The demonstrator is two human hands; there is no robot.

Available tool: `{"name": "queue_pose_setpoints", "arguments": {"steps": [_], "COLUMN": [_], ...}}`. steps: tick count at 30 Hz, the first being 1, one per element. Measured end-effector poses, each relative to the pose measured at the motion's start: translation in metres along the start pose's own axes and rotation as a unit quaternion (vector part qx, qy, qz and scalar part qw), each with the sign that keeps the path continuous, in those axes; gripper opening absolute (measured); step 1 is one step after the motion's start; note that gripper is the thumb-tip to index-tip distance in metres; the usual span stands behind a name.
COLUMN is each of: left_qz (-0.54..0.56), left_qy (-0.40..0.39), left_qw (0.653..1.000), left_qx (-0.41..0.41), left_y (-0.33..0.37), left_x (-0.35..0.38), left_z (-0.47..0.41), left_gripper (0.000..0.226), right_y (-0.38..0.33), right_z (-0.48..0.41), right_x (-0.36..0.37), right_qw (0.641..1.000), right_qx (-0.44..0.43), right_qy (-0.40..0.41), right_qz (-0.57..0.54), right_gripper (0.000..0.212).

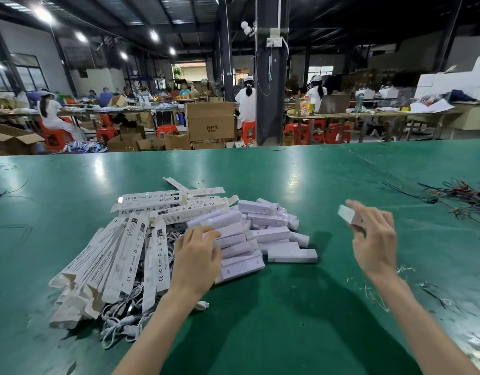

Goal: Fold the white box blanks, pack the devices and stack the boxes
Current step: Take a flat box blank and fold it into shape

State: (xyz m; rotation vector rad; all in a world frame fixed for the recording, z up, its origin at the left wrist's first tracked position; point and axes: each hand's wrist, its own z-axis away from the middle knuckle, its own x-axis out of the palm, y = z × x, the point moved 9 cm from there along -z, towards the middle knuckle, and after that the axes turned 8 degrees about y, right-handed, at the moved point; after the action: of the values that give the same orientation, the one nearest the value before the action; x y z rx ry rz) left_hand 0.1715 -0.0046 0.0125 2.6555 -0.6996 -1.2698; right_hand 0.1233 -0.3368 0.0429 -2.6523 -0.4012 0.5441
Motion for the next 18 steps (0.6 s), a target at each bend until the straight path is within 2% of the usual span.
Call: {"name": "queue_pose_setpoints", "arguments": {"steps": [3, 5, 8, 11, 14, 18], "left_qz": [-0.061, -0.080, -0.129, -0.193, -0.229, -0.180], "left_qy": [0.027, 0.042, 0.029, -0.039, -0.103, -0.078], "left_qw": [0.997, 0.994, 0.986, 0.957, 0.930, 0.932], "left_qx": [-0.044, -0.061, -0.104, -0.212, -0.269, -0.304], "left_y": [-0.024, -0.034, -0.046, -0.073, -0.095, -0.097], "left_x": [-0.008, -0.014, -0.017, -0.018, -0.017, -0.024], "left_z": [-0.003, -0.004, -0.005, 0.001, 0.010, 0.009], "left_gripper": [0.028, 0.028, 0.029, 0.042, 0.052, 0.048], "right_y": [0.042, 0.068, 0.086, 0.075, 0.051, 0.007], "right_z": [0.014, 0.025, 0.043, 0.040, 0.035, 0.039], "right_x": [0.020, 0.034, 0.045, 0.043, 0.041, 0.051], "right_qw": [0.990, 0.967, 0.924, 0.921, 0.945, 0.968], "right_qx": [0.048, 0.101, 0.174, 0.146, 0.109, 0.053], "right_qy": [-0.101, -0.186, -0.283, -0.269, -0.218, -0.206], "right_qz": [0.086, 0.140, 0.188, 0.242, 0.219, 0.134], "right_gripper": [0.046, 0.042, 0.050, 0.050, 0.049, 0.044]}}
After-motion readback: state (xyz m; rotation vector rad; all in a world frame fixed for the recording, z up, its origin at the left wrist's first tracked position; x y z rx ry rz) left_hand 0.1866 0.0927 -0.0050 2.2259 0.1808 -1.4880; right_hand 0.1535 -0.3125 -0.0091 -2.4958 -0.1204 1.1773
